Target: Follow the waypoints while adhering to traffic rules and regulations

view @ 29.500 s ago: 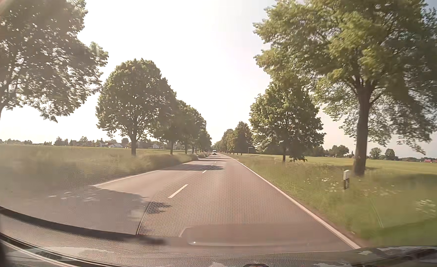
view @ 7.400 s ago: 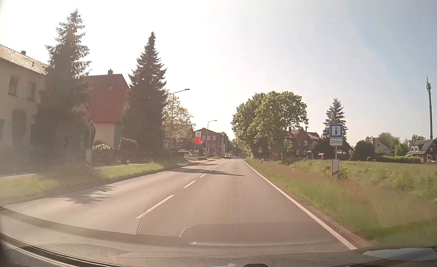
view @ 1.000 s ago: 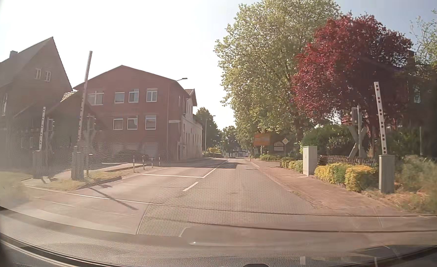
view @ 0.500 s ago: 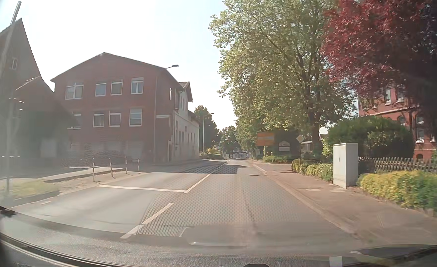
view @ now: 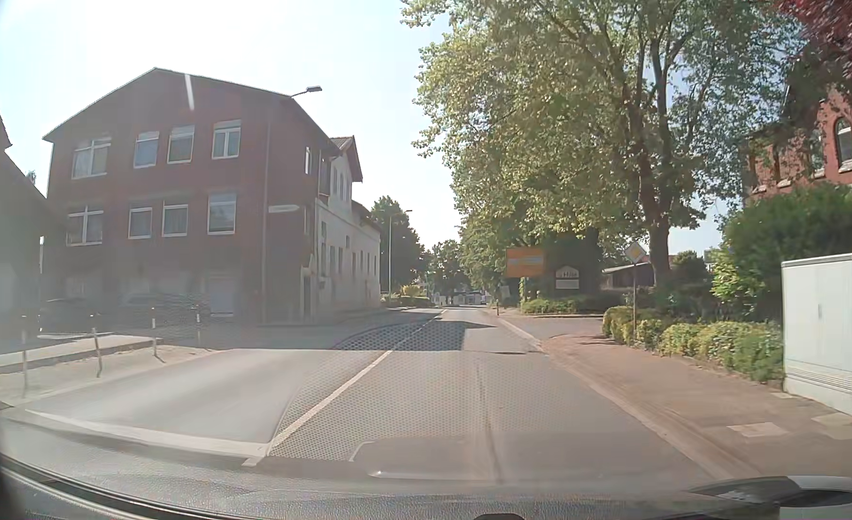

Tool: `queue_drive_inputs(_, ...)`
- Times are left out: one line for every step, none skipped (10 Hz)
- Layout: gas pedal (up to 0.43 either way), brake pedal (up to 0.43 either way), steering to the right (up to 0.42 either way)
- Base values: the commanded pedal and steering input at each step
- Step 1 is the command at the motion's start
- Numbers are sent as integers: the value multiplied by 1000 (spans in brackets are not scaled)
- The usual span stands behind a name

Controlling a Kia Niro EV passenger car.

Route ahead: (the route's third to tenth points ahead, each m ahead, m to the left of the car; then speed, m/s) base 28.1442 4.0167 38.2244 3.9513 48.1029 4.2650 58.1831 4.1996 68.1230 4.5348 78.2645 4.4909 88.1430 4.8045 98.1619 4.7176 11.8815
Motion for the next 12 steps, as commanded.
queue_drive_inputs(118, 0, 5)
queue_drive_inputs(118, 0, 5)
queue_drive_inputs(118, 0, 5)
queue_drive_inputs(118, 0, 3)
queue_drive_inputs(118, 0, 4)
queue_drive_inputs(130, 0, 3)
queue_drive_inputs(138, 0, 4)
queue_drive_inputs(157, 0, 3)
queue_drive_inputs(169, 0, 3)
queue_drive_inputs(169, 0, 3)
queue_drive_inputs(169, 0, 3)
queue_drive_inputs(177, 0, 3)
